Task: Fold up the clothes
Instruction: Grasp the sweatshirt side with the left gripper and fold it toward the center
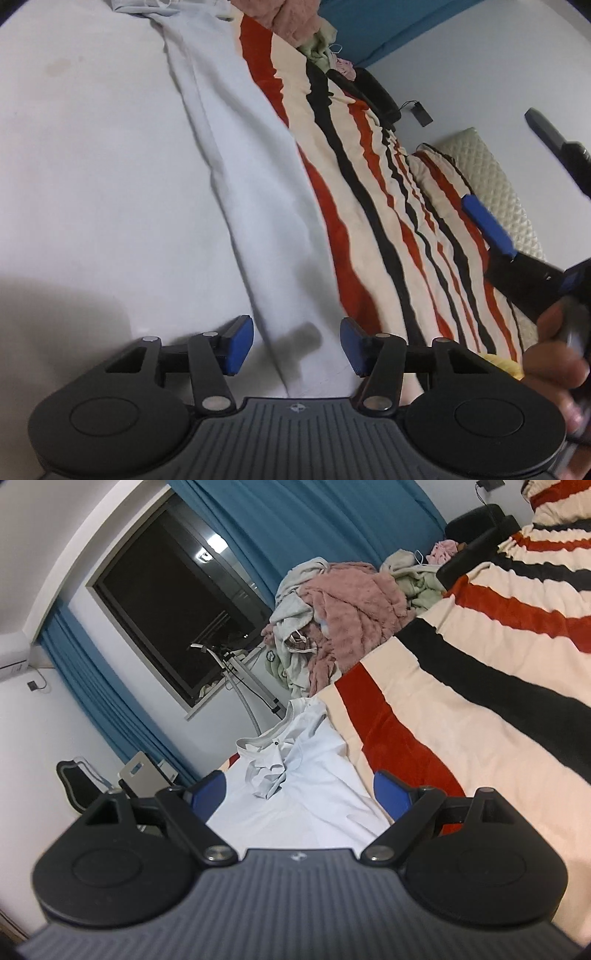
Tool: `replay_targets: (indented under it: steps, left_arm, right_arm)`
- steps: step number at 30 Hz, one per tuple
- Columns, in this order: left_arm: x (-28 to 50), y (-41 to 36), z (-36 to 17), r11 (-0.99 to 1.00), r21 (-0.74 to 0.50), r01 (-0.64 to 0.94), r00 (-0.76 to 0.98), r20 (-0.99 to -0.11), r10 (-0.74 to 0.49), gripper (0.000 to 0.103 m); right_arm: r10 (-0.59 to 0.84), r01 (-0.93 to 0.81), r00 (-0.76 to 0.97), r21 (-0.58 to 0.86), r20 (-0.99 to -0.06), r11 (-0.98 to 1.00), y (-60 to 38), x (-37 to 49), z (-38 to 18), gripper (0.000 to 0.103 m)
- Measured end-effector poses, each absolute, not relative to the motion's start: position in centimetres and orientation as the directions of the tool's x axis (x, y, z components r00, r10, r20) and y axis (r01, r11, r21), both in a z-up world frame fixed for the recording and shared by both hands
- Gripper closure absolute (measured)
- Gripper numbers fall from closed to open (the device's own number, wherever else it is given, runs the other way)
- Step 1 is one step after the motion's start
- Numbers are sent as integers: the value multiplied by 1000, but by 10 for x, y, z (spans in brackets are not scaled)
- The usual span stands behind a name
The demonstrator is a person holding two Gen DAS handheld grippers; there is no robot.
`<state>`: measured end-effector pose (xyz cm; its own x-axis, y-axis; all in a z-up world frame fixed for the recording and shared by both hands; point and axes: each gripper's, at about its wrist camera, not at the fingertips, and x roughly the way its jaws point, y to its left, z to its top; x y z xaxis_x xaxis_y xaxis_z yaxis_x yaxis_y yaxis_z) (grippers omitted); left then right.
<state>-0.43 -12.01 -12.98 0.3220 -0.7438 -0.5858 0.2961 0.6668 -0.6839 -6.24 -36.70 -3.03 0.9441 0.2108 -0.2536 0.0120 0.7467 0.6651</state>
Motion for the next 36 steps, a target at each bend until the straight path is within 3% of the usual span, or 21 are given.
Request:
replay_targets:
  steps: [8,10,11,12,21,25,36]
  left_arm:
    - [2,-126,-160,564,-786,252,250,-510,-823,55]
    - [3,-129,-167,555,-787,270,246,-501,-830,72]
    - [4,-129,-169,574,-775,265,257,-516,-817,92]
    - [5,-127,-172,576,-780,245,262,-519,-814,99]
    - [-13,-77,-128,497,-838,225,299,-425,-854,101]
    - [-19,-43,-106,518,-832,196,337,-439,-833,101]
    - [-25,-10,-124,788,-609,94,348,-722,-599,100]
  right_arm:
    - [239,4,932,668,-273,745,-362,-55,-35,14]
    - [250,6,927,676,-280,737,-362,-54,-38,14]
    - [249,11,926,679,-285,734,-362,-53,-39,14]
    - [245,20,925,680,-291,733,-362,-53,-39,14]
    - [228,43,926,683,-302,729,-364,-57,-40,14]
    - [226,41,925,671,-306,740,-361,-56,-40,14]
    - [197,39,919,576,-341,816,-342,-55,-34,14]
